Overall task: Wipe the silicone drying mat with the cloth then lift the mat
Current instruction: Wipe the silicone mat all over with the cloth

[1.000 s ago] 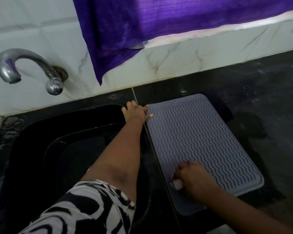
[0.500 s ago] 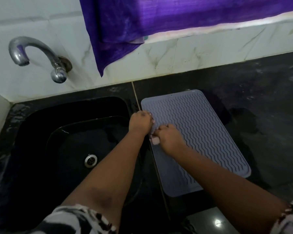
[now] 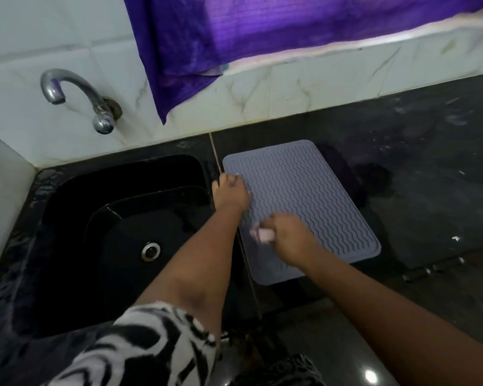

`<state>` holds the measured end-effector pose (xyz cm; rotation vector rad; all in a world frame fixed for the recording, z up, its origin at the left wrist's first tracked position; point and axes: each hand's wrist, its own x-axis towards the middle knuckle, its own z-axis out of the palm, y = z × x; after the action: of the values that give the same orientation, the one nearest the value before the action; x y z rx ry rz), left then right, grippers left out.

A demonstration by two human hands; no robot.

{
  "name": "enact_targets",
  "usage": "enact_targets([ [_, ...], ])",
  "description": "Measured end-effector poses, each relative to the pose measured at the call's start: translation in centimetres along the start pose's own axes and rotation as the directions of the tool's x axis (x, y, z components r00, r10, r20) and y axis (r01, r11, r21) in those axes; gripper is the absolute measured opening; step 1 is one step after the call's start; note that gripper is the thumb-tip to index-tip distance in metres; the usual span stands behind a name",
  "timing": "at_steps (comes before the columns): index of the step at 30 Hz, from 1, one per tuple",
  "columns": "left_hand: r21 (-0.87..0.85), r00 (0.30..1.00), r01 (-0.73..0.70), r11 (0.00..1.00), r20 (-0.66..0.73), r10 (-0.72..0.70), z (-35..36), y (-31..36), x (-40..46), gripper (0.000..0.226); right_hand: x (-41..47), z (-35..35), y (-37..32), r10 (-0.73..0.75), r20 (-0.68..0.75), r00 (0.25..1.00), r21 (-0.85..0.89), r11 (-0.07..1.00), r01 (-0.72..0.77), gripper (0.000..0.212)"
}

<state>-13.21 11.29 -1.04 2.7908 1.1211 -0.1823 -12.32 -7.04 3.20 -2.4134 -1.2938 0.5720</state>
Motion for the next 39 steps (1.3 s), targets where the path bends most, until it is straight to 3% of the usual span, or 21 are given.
enact_targets([
  [2, -0.135, 0.995, 0.000, 0.991, -0.097, -0.013, 0.7, 0.5, -2.7, 0.032, 1.4, 0.8, -0.5, -0.007, 0.030, 1.000, -0.084, 0.996, 0.010, 0.030],
  [4, -0.070, 0.993, -0.058, 0.996, -0.108, 0.050, 1.7, 0.8, -5.2, 0.026, 1.0, 2.8, -0.8, 0.002, 0.120, 0.993, -0.248, 0.968, 0.028, 0.030],
  [7, 0.085, 0.994, -0.106, 0.991, 0.009, 0.106, 2.5, 0.0, -7.0, 0.035, -2.6, 5.2, -0.4, -0.037, 0.169, 0.985, -0.413, 0.905, 0.105, 0.052],
  [10, 0.101, 0.993, -0.105, 0.989, 0.071, 0.098, 2.4, 0.1, -7.1, 0.039, -6.1, 6.0, 0.8, -0.089, 0.143, 0.986, -0.418, 0.897, 0.142, 0.047],
  [13, -0.089, 0.997, 0.002, 0.996, 0.073, 0.004, 2.3, 0.8, -7.0, 0.035, -8.7, 6.0, 1.5, -0.091, 0.165, 0.982, -0.342, 0.929, 0.144, 0.036],
  [17, 0.022, 0.979, -0.113, 0.993, 0.172, 0.108, 1.4, 0.3, -7.6, 0.041, -8.6, 0.8, 1.4, 0.001, 0.268, 0.964, -0.085, 0.996, 0.023, 0.013],
  [18, -0.013, 0.978, -0.124, 0.992, 0.170, 0.124, 1.1, -0.1, -7.7, 0.041, -7.6, -1.1, 1.6, 0.024, 0.266, 0.964, 0.003, 1.000, -0.026, 0.006],
  [20, -0.156, 0.990, -0.097, 0.983, 0.087, 0.111, 0.7, -1.2, -7.1, 0.039, -5.1, -4.2, 1.8, 0.062, 0.205, 0.977, 0.096, 0.992, -0.083, 0.020],
  [23, -0.250, 0.999, -0.021, 0.968, -0.052, 0.009, 0.2, -2.2, -5.1, 0.042, 0.1, -6.2, 2.1, 0.094, 0.116, 0.989, -0.053, 0.995, -0.088, 0.003],
  [25, -0.269, 0.998, 0.016, 0.963, -0.046, -0.030, -0.6, -2.4, -3.1, 0.048, 3.6, -6.4, 2.0, 0.121, 0.105, 0.987, -0.105, 0.988, -0.110, 0.014],
  [29, -0.239, 0.999, -0.009, 0.971, -0.040, -0.001, -1.8, -2.6, 1.8, 0.044, 11.7, -7.6, 1.6, 0.133, 0.108, 0.985, -0.027, 0.991, -0.131, 0.023],
  [34, -0.188, 0.997, -0.058, 0.980, -0.054, 0.049, -2.2, -2.5, 8.9, 0.051, 22.0, -7.3, 0.6, 0.073, -0.070, 0.995, 0.031, 0.997, -0.071, 0.027],
  [39, -0.446, 0.994, 0.084, 0.891, 0.104, -0.041, 0.7, -2.6, 12.1, 0.047, 27.9, -3.0, 0.7, 0.063, 0.091, 0.994, -0.230, 0.972, -0.040, 0.033],
])
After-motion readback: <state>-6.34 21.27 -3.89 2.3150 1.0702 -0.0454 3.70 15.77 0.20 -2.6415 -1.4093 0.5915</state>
